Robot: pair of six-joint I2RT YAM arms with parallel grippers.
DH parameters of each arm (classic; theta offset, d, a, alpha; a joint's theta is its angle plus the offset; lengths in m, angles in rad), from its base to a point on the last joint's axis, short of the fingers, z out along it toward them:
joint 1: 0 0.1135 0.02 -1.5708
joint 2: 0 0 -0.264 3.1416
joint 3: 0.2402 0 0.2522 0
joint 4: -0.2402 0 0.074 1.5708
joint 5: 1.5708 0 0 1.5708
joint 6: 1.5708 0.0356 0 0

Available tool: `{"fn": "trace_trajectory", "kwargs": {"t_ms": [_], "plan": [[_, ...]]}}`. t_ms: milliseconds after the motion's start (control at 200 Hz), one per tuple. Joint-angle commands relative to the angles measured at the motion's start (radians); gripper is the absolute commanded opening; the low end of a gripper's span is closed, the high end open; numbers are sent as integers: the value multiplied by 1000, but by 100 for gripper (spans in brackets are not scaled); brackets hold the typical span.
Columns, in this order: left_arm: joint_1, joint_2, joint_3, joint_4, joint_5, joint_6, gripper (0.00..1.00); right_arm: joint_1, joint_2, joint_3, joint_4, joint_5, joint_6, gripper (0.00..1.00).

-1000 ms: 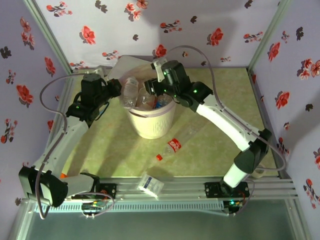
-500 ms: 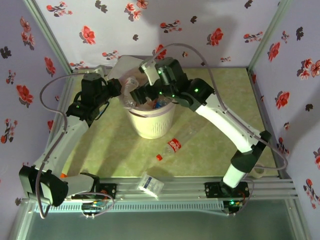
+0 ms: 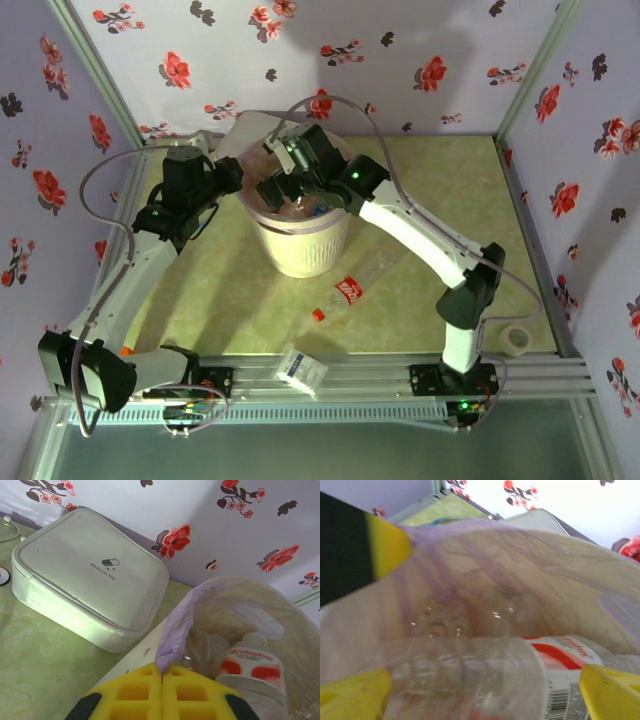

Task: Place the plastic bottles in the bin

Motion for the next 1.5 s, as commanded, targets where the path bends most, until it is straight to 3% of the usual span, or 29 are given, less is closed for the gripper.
{"fn": "trace_trajectory", "kwargs": {"t_ms": [0,175,350,500,685,820,985,1095,1200,1360,1495], "plan": [[3,-5,4,-69,-21,32,0,-30,8,66,2,-12,39,97],[3,-1,2,-67,-21,35,0,-44,-17,166,-64,-122,80,98],[5,-2,-10,-55,-19,38,0,-76,-168,95,-82,-23,127,99],[17,-9,-38,-9,20,16,0,-209,-332,-121,-109,87,334,99],[39,-25,-46,7,45,0,0,-463,-570,-547,-45,-17,684,99],[41,-35,-52,23,27,-15,0,-551,-698,-861,92,-90,865,89],[39,-27,-49,40,33,-24,0,-552,-651,-1081,267,-244,994,84],[39,-33,-52,49,34,-23,0,-544,-586,-1158,362,-319,1061,89],[39,-53,-73,88,36,-21,0,-494,-546,-1220,407,-321,1114,99],[35,-78,-108,171,42,-24,0,-404,-505,-1286,458,-294,1192,99],[34,-74,-106,182,42,-24,0,-394,-472,-1294,460,-285,1195,99]]}}
